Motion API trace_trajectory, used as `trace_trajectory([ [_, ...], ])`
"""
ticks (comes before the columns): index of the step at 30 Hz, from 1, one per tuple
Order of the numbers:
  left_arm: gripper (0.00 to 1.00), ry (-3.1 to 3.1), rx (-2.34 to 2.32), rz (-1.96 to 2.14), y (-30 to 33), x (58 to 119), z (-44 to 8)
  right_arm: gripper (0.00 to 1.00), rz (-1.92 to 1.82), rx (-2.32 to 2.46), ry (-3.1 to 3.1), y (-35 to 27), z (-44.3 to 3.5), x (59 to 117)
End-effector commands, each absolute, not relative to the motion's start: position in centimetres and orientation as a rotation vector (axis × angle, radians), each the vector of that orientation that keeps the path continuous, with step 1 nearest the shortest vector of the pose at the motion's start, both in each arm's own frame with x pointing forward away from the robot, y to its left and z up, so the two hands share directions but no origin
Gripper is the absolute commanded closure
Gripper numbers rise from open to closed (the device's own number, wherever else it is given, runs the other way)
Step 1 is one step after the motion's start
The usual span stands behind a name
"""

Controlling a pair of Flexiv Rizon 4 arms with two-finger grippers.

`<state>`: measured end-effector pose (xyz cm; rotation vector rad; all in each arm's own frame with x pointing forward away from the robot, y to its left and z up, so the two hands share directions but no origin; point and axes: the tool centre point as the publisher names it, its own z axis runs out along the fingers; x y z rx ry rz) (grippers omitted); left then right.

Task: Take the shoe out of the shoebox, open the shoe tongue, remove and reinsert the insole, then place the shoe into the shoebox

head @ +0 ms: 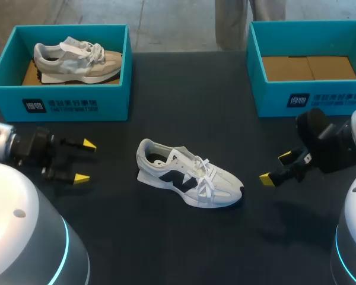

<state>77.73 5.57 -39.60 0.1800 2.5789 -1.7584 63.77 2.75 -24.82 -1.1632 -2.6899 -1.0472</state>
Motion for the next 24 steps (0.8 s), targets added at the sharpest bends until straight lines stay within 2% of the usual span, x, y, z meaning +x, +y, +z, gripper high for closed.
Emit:
trace_trajectory([
  [1,0.00,2.606,0.221,-1.755,4.6,78.7,-39.6,0.00,-1.051,-1.162,-2.691,2.7,-24.8,63.6],
  [24,0.00,2.651,0.358,-1.712,-3.0,80.3,-39.0,0.00,-1.051,-1.162,-2.691,2.7,-24.8,63.6],
])
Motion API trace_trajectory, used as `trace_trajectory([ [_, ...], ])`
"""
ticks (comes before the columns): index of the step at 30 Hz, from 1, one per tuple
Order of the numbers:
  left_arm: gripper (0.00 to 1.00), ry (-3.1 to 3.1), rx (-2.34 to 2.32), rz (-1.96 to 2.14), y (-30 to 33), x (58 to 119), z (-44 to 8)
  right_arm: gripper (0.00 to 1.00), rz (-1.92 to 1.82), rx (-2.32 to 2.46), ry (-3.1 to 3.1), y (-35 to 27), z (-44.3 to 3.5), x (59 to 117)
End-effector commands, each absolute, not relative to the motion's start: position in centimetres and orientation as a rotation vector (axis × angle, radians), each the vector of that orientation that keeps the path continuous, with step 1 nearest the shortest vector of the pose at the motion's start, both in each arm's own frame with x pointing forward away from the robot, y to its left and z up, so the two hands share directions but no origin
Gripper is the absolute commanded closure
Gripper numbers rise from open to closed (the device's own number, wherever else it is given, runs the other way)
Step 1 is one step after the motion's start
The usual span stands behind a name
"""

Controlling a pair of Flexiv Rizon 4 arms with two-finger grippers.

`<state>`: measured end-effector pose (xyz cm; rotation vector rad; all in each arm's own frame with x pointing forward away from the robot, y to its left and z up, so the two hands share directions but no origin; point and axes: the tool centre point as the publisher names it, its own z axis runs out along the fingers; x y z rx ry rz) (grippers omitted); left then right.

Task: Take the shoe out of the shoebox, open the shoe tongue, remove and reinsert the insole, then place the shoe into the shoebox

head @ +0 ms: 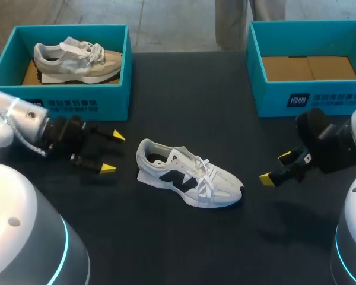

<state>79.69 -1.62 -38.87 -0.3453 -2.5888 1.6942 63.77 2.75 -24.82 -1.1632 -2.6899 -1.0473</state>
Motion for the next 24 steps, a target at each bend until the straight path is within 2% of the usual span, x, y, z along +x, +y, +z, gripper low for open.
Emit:
trace_trajectory([
  [1,0.00,-2.594,-0.354,1.666,-3.3,80.5,-39.1,0.00,-1.051,-1.162,-2.691,2.7,-24.8,63.6],
  [24,0.00,-2.576,-0.427,1.539,-6.6,80.6,-39.5,0.00,-1.051,-1.162,-2.691,2.7,-24.8,63.6],
])
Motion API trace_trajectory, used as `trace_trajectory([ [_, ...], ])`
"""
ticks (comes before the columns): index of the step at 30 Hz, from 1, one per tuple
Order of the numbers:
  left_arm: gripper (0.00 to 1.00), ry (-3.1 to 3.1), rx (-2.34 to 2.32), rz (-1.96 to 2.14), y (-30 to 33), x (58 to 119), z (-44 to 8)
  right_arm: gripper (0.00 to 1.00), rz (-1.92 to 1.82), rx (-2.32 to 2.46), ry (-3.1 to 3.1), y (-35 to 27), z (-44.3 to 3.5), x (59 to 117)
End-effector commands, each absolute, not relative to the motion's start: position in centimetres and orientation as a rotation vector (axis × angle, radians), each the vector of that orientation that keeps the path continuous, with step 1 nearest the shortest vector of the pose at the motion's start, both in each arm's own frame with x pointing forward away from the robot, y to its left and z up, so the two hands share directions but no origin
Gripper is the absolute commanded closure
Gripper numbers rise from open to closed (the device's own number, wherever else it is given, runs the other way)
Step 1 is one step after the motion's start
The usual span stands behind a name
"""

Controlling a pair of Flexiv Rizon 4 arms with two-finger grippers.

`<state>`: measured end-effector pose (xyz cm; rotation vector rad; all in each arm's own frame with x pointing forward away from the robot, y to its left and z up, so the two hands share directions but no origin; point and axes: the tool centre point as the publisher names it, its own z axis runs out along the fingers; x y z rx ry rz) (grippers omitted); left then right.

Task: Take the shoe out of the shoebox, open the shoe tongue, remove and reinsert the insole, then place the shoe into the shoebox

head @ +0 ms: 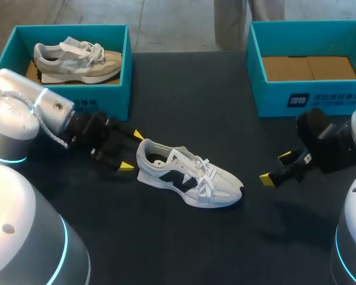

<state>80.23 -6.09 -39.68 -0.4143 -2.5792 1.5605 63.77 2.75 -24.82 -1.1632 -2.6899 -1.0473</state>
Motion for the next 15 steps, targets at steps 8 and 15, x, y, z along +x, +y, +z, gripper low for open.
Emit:
trace_trajectory([
  [8,0.00,-2.573,-0.445,1.506,-7.4,80.7,-39.7,0.00,-1.051,-1.162,-2.691,2.7,-24.8,63.6],
  [15,0.00,-2.556,-0.456,1.488,-7.9,80.4,-40.2,0.00,-1.051,-1.162,-2.691,2.7,-24.8,63.6],
])
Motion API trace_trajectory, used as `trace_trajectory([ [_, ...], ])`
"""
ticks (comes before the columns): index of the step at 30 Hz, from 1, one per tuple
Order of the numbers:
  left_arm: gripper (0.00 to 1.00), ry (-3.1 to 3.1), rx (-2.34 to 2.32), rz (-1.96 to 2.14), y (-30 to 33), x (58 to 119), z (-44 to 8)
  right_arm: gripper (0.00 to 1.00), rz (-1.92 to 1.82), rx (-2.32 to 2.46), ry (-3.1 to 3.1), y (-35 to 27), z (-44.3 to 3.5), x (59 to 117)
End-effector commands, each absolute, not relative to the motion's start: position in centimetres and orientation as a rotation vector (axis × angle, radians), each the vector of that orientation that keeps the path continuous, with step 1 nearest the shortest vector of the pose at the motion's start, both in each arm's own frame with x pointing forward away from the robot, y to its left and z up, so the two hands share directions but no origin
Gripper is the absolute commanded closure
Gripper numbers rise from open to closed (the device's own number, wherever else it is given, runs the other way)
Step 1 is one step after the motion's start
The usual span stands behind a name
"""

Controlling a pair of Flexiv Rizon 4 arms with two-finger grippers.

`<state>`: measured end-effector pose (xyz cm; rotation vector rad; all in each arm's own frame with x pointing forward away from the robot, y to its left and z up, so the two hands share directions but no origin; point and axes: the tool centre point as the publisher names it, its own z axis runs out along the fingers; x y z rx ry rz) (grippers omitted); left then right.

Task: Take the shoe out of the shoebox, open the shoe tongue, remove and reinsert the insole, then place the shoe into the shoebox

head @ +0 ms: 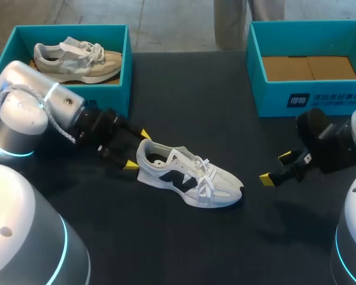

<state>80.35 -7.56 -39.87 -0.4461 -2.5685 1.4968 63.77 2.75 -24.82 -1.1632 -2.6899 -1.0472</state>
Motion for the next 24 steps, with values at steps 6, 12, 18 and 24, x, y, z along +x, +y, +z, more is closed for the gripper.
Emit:
trace_trajectory([
  [6,0.00,-2.535,-0.484,1.466,-8.7,79.8,-40.8,0.00,-1.051,-1.162,-2.691,2.7,-24.8,63.6],
  [12,0.00,-2.520,-0.501,1.439,-9.2,79.5,-41.4,0.00,-1.051,-1.162,-2.691,2.7,-24.8,63.6],
  [18,0.00,-2.507,-0.511,1.418,-9.5,79.4,-41.9,0.00,-1.051,-1.162,-2.691,2.7,-24.8,63.6],
  [24,0.00,-2.500,-0.523,1.411,-9.5,79.1,-42.0,0.00,-1.051,-1.162,-2.691,2.7,-24.8,63.6],
])
